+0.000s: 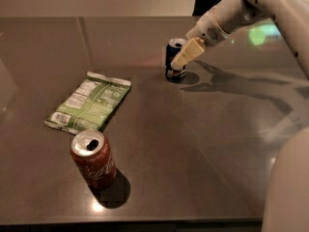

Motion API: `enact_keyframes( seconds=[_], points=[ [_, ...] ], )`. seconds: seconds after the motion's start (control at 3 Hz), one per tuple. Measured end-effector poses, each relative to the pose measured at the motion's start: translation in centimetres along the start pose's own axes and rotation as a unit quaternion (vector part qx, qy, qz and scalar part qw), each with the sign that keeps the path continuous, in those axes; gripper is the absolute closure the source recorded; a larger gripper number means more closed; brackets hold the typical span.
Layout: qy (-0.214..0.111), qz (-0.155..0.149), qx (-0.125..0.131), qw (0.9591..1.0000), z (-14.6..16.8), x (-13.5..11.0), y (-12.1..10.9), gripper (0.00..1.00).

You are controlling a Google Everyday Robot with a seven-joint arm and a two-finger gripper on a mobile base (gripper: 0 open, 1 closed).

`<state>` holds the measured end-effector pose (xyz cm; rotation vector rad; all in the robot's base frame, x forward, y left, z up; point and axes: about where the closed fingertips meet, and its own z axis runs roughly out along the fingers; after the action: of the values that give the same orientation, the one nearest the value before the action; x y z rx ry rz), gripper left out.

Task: Move pepsi can near coke can

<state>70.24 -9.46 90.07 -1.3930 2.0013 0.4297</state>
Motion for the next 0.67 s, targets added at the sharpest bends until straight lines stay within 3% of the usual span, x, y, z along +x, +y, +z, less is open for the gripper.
enact_keyframes(
  seconds=[0.33,0.67],
  points=[
    [-0.002,0.004,-0.003,1.0,0.3,-0.07,0.05,0.47],
    [-0.006,0.005,-0.005,1.0,0.21,-0.1,0.27,0.7]
  ],
)
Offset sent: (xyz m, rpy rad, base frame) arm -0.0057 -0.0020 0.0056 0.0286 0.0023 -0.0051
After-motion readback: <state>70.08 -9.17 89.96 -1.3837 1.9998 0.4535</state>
